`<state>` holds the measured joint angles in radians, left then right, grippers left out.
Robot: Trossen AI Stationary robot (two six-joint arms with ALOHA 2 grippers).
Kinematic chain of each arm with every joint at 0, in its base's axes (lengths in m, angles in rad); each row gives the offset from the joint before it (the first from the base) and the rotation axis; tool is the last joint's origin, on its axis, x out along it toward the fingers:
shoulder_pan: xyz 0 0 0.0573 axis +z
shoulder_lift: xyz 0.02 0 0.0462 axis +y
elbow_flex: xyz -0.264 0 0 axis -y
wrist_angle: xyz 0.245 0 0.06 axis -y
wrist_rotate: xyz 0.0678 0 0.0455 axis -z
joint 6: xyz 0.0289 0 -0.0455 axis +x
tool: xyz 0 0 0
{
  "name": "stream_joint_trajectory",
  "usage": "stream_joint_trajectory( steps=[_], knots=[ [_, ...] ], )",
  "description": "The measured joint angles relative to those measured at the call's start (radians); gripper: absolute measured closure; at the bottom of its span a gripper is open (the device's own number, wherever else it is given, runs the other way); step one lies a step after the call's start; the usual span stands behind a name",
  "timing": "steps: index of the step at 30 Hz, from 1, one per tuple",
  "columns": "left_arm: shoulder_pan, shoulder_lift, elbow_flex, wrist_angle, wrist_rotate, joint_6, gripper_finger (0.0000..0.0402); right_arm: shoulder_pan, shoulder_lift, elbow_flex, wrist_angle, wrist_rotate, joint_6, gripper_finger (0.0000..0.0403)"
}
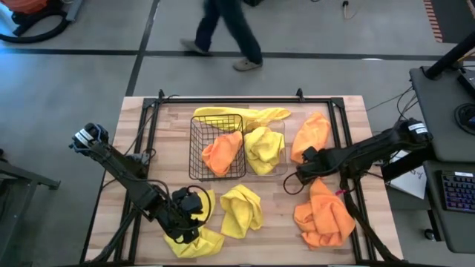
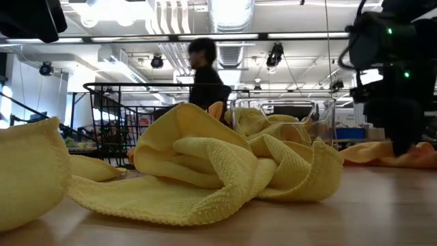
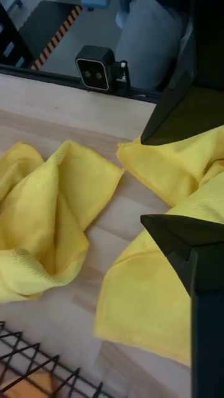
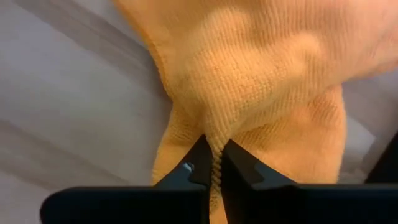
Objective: Sort microfiber towel by color & place in baskets
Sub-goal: Put the orange microfiber towel into the wire basket
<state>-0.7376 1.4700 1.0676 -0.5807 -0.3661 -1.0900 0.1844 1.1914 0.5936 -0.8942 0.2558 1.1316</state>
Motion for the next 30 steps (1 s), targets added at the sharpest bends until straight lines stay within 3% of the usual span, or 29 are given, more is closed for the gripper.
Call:
stream_joint_trajectory(
  steps=[4,9,17,24,30],
  knots=[
    [0.005,-0.006,0.0,-0.002,-0.041,0.029,0.0225,0.0,-0.047,0.099,-0.094,0.086,-0.039,0.0393],
    [0.018,-0.036,0.0,-0.003,-0.09,0.09,0.0225,0.0,-0.103,0.296,-0.253,0.272,-0.106,0.0393],
    [0.031,-0.103,0.0,0.002,-0.215,0.208,0.0225,0.0,-0.128,0.58,-0.204,0.483,-0.397,0.0394],
    [0.033,-0.156,0.0,0.003,-0.329,0.274,0.0225,0.0,-0.129,0.709,0.113,0.529,-0.769,0.0394],
    [0.033,-0.213,0.0,0.001,-0.443,0.318,0.0225,-0.002,-0.107,0.746,0.494,0.381,-1.076,0.0394]
  ],
)
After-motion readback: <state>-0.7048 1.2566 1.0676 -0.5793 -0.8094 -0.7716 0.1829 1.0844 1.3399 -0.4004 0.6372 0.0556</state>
